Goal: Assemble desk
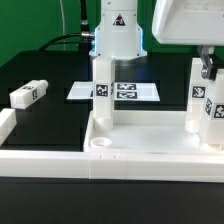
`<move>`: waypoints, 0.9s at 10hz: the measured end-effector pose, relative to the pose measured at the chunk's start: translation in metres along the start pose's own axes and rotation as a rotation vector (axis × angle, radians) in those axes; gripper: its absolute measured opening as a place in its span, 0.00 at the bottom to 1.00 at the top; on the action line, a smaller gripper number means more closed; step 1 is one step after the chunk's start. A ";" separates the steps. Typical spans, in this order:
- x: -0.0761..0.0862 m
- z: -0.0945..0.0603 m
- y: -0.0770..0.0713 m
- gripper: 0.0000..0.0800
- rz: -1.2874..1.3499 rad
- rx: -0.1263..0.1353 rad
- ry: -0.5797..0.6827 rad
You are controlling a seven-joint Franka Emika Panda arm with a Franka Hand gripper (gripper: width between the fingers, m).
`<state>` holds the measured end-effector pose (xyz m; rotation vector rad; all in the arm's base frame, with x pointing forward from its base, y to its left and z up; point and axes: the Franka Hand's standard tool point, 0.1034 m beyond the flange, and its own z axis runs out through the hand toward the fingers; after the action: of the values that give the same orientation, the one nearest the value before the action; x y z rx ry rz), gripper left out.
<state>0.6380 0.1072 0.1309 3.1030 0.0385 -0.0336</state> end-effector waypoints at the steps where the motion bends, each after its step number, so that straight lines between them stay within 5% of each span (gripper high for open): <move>1: 0.000 0.000 0.000 0.36 0.119 0.002 0.000; 9: -0.001 0.005 0.006 0.36 0.997 0.043 -0.011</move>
Offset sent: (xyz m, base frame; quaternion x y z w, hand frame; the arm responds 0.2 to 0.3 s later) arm -0.0049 -0.0072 0.0019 0.0170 -0.0072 0.2098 0.9776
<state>0.6369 0.1010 0.1262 2.7755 -1.4665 -0.0193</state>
